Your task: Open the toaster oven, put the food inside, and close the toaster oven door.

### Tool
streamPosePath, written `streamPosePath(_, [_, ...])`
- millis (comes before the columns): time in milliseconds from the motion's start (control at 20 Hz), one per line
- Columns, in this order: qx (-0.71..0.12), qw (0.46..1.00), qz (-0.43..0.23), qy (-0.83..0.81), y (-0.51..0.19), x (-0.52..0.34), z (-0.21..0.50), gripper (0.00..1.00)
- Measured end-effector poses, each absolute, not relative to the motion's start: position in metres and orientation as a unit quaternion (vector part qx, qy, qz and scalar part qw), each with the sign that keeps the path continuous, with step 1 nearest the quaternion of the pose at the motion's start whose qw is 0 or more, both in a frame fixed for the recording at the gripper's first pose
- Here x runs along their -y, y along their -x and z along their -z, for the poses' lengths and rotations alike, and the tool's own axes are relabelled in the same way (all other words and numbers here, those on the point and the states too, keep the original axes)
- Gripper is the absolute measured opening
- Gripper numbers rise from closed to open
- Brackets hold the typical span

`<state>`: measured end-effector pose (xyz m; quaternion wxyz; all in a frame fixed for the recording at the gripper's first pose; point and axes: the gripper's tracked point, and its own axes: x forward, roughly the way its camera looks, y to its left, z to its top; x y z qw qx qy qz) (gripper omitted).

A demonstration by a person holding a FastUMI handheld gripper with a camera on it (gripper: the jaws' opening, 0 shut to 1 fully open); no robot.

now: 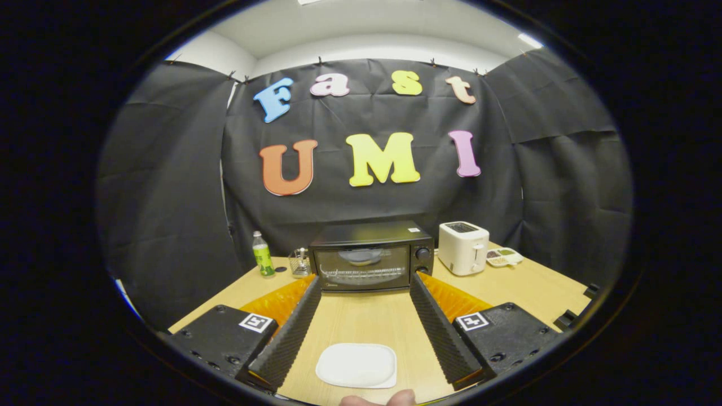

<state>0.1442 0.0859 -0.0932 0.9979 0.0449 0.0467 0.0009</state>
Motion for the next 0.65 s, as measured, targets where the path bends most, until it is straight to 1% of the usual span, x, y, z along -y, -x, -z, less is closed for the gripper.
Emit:
streamPosePath(150, [-0.061, 0.997, -0.003, -0.047, -0.146, -0.094, 0.104, 1.00])
streamPosePath(650, [-0.055, 0.998, 0.005, -0.037, -0.141, -0.096, 0.094, 1.00])
